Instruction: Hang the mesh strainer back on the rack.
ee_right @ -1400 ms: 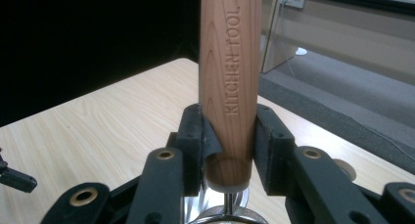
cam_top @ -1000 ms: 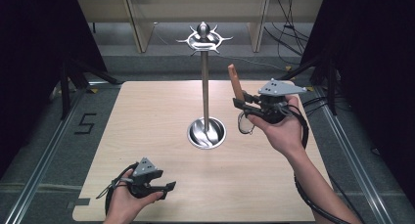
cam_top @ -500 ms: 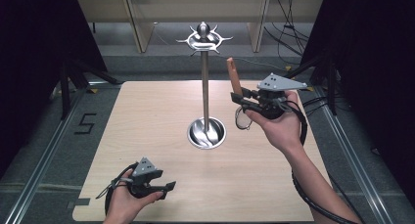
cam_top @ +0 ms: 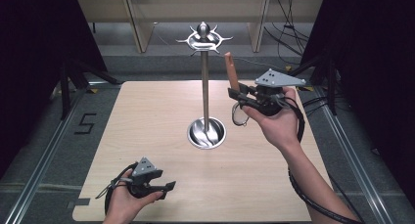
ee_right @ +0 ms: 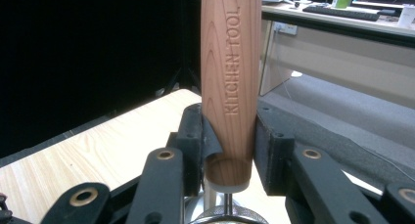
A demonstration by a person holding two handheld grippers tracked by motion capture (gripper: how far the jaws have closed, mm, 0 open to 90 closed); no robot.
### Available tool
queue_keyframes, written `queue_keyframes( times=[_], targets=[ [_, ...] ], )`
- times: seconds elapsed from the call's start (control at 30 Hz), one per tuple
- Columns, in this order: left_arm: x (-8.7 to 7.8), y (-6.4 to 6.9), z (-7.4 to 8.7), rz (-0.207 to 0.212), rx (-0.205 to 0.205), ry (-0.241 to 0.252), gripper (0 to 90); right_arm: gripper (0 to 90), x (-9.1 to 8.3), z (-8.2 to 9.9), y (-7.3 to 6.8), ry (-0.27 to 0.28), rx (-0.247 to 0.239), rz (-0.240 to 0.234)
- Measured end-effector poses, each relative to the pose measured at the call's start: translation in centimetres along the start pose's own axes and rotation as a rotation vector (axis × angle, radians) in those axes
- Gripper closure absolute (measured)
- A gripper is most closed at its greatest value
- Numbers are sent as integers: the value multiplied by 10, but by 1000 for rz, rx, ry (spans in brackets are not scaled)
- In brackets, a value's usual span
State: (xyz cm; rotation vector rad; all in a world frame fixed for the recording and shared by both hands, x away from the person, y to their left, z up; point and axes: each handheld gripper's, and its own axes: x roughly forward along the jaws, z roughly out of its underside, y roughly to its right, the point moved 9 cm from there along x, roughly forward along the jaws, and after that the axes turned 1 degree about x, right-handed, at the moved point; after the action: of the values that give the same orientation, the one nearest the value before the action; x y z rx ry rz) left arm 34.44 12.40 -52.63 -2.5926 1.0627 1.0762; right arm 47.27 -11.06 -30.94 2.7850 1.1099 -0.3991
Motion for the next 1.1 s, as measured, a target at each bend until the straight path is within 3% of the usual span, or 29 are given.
queue_keyframes(
  times=[0.23, 0.3, 0.43, 0.5, 1.1],
  targets=[
    [0, 0, 0, 3, 0, 2, 352, 690, 3, -4, -3, 12, -2, -4],
    [1, 0, -1, -4, -22, 5, 352, 690, 6, -9, -5, 19, 13, -18],
    [2, 1, -2, 4, -23, 6, 353, 690, 5, -15, -6, 31, 10, -14],
    [1, -1, -1, -3, 4, -3, 353, 690, 4, -16, -7, 32, 2, -10],
    [2, 1, -1, 7, -6, 2, 353, 690, 10, -23, -15, 32, 1, -9]
  ],
)
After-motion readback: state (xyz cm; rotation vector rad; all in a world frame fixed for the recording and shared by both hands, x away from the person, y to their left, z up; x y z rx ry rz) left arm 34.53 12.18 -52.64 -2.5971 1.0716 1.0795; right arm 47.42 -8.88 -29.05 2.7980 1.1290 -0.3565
